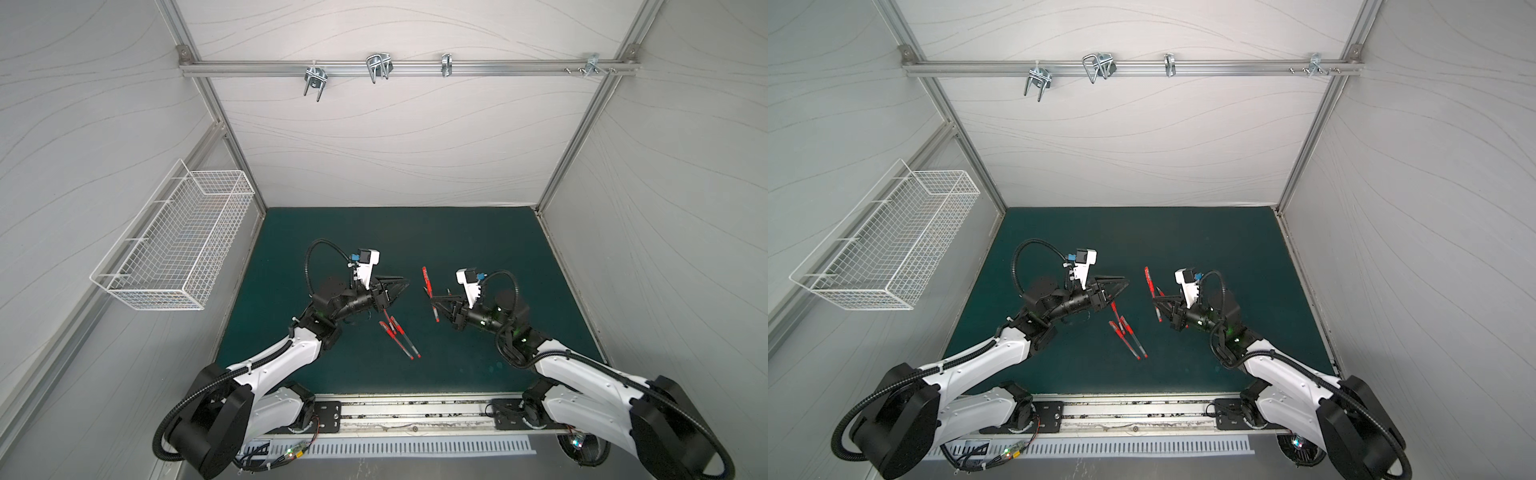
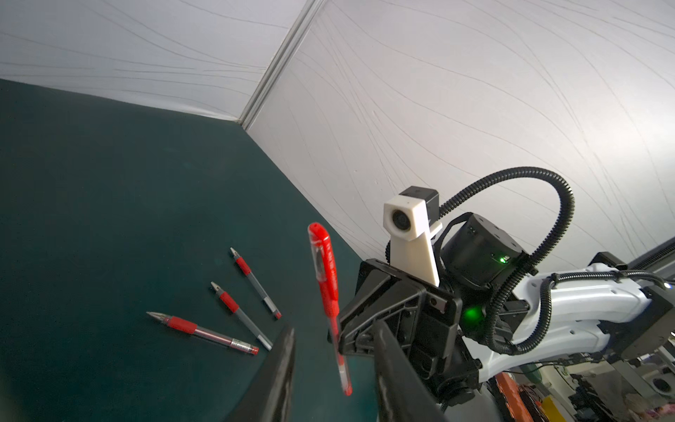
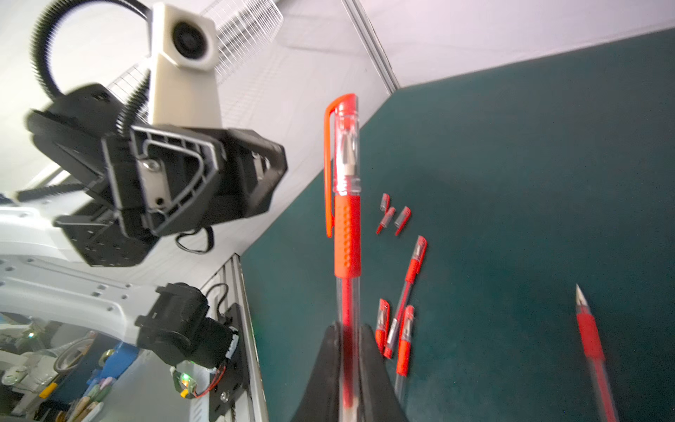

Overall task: Remove pen caps from pens
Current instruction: Pass the pen.

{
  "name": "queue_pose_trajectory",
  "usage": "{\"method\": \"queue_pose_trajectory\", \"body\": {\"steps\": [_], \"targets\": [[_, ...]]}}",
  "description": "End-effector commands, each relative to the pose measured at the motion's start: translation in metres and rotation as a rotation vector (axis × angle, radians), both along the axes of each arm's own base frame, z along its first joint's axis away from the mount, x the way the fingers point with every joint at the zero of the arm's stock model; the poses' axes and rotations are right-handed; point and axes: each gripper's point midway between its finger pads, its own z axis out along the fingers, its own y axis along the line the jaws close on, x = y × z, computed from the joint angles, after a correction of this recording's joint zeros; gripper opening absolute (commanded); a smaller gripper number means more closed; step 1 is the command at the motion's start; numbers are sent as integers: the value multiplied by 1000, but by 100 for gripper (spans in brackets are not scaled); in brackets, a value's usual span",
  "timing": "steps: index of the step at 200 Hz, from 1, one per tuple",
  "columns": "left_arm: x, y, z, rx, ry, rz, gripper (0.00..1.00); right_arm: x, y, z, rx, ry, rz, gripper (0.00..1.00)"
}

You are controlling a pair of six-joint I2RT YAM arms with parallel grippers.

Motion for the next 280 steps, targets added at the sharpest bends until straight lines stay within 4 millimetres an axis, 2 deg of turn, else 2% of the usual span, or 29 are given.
{"method": "queue_pose_trajectory", "body": {"steps": [1, 35, 57, 104, 161, 238, 280], "targets": [[-13, -4, 24, -11, -122, -31, 37, 3, -6, 46, 95, -41, -42, 0], [-20, -11, 25, 11, -150, -54, 37, 12, -7, 80, 126, -119, -80, 0], [-20, -14, 23, 11, -146, -66, 38, 7, 1, 88, 149, -152, -19, 0], [-26, -13, 31, -14, -173, -73, 42, -1, 10, 75, 137, -172, 59, 0], [-30, -19, 32, -20, -171, -95, 44, -28, 27, 63, 100, -215, 176, 0], [-38, -15, 43, -57, -200, -97, 46, -37, 39, 46, 54, -178, 235, 0], [-36, -14, 43, -53, -189, -86, 46, -46, 46, 46, 51, -196, 277, 0]]}}
